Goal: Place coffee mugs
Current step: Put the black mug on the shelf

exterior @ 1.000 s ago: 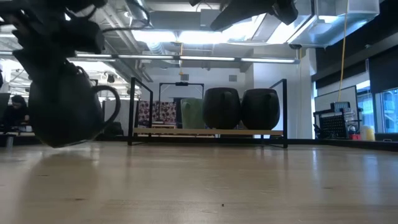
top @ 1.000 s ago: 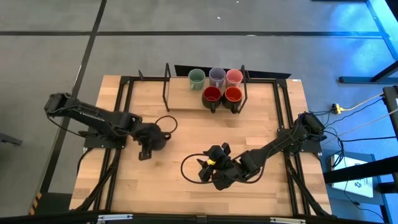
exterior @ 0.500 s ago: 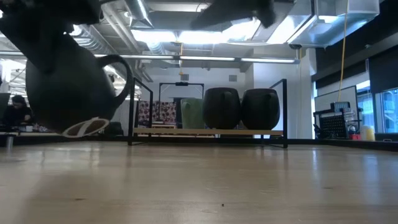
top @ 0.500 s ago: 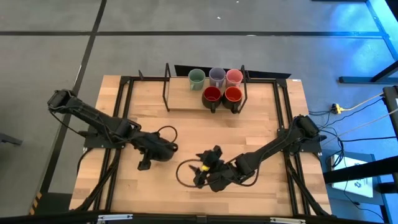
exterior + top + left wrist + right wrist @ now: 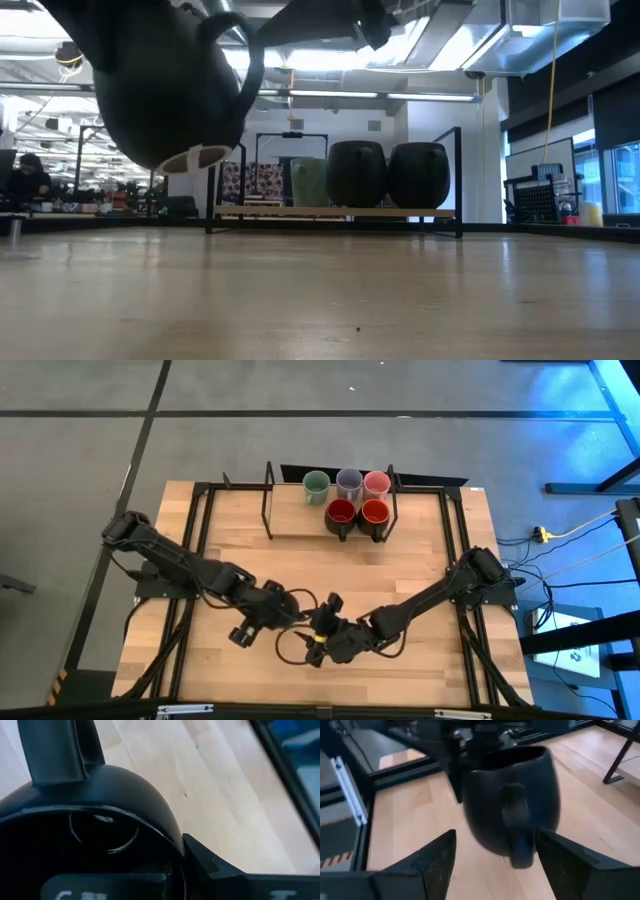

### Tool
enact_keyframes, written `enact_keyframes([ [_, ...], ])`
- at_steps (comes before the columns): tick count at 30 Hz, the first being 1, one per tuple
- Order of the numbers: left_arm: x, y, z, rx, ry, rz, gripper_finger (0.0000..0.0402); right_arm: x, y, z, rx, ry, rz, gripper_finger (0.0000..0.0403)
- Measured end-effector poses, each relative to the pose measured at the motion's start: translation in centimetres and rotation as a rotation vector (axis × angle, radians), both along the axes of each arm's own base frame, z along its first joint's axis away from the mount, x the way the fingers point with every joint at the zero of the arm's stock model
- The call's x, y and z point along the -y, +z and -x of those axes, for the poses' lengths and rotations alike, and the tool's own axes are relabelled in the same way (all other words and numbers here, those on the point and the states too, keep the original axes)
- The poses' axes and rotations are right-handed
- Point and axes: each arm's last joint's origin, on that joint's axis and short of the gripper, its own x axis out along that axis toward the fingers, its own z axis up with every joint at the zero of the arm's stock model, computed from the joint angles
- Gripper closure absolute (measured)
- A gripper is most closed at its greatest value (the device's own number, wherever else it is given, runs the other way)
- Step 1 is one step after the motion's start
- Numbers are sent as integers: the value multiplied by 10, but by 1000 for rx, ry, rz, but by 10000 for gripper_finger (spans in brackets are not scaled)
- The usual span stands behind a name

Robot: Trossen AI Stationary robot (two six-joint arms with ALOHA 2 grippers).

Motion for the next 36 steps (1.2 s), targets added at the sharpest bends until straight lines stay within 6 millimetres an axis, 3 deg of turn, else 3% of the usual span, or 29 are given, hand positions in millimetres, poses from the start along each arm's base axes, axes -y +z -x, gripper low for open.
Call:
enact_keyframes([
  [9,3,3,-11,0,-85,-59,387,14,-1,-6,-30,-6,71,230],
  [17,-1,3,-12,-8,-66,-56,386,16,-4,-6,-54,5,111,354],
  [24,-1,3,-12,-4,-83,-63,382,16,-4,-6,-54,3,99,355],
  [36,8,6,-5,60,-31,-220,310,18,-8,-4,-67,-55,82,355],
])
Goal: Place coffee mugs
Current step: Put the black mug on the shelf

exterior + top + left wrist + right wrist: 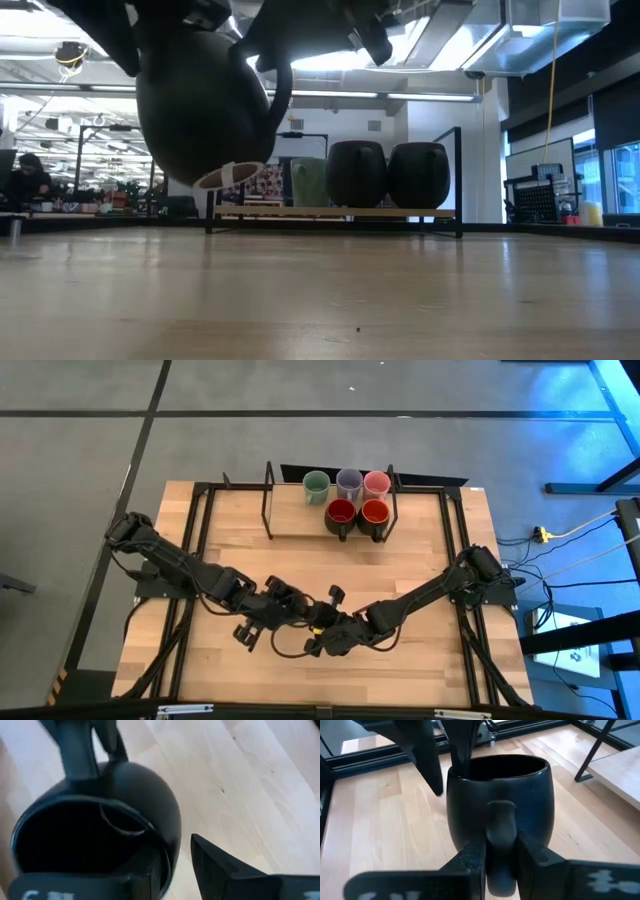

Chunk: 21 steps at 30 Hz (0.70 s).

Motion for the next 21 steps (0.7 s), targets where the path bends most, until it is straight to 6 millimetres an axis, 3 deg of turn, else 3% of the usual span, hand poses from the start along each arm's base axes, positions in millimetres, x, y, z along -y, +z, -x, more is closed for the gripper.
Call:
enact_keyframes([
  [8,-7,9,13,-26,79,-3,302,0,0,0,5,-15,-19,355],
  [21,-35,63,69,118,315,122,302,6,1,1,78,-191,-2,355],
])
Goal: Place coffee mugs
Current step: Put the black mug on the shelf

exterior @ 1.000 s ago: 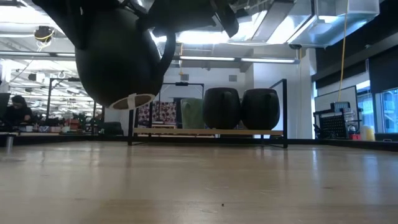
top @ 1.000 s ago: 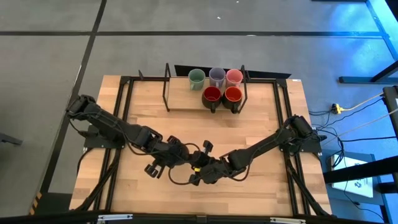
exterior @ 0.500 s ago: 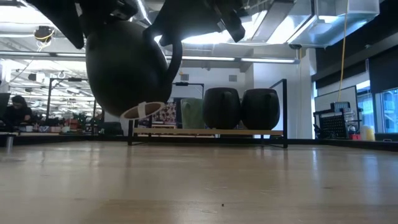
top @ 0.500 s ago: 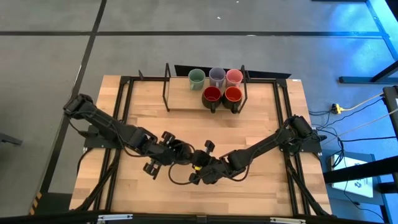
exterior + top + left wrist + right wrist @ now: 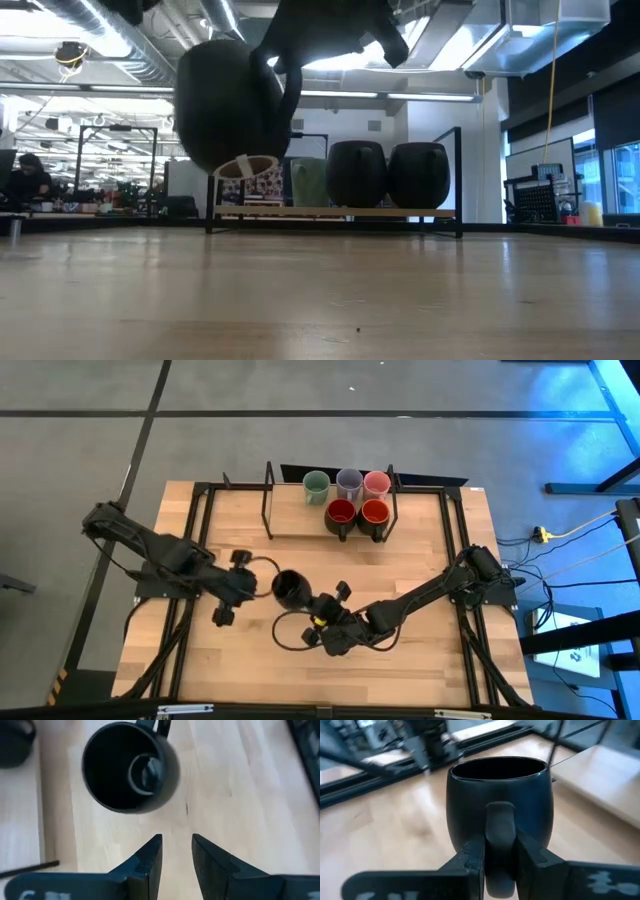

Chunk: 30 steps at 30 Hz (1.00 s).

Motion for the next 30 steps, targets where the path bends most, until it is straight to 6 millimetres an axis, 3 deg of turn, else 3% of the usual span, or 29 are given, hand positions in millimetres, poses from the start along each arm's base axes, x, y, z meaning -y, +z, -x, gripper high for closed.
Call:
enact_keyframes([
  [8,-12,20,24,104,149,131,301,40,3,-12,97,-243,11,355],
  [13,-13,21,25,121,168,129,301,77,5,-19,162,-433,56,355],
  [18,-11,21,21,134,171,134,301,107,5,-24,160,-515,77,355],
  [22,-11,23,19,166,175,144,301,120,1,-28,174,-550,59,355],
  [30,-10,24,18,184,175,153,301,139,-27,-37,164,-614,34,355],
])
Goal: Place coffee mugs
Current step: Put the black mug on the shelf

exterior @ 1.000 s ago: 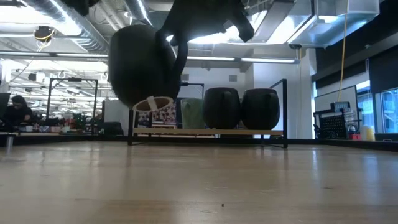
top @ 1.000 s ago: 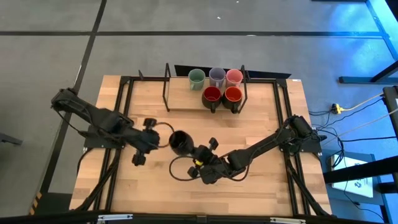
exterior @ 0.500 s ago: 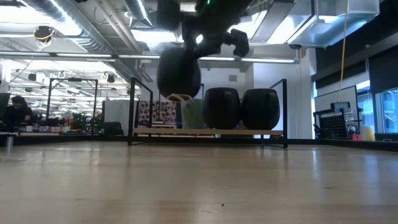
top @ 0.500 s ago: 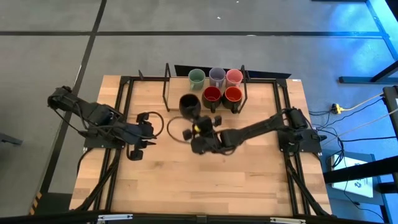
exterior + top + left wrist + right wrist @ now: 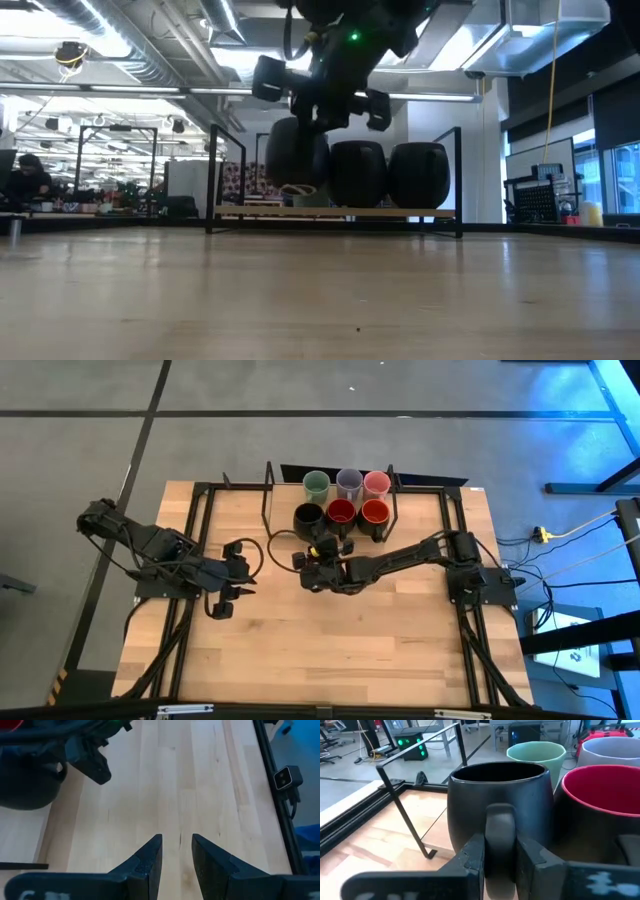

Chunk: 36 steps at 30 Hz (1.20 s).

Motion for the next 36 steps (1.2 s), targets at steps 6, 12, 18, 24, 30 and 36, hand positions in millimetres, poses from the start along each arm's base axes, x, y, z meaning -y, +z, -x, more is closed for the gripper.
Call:
enact_keyframes([
  [6,0,0,0,5,5,-6,301,13,-1,-1,0,-25,-8,355],
  [12,-1,1,-1,20,32,-34,301,28,-8,-3,-23,-29,-35,355],
  [18,-1,1,-1,20,31,-33,301,26,-15,-4,-42,-27,-32,355],
  [24,-1,1,-1,19,28,-31,301,27,-18,-6,-35,-21,-41,344],
  [30,-1,1,-1,18,27,-30,301,28,-19,-6,-26,2,-86,287],
  [36,-1,1,-1,18,27,-30,301,29,-20,-7,-24,18,-105,267],
])
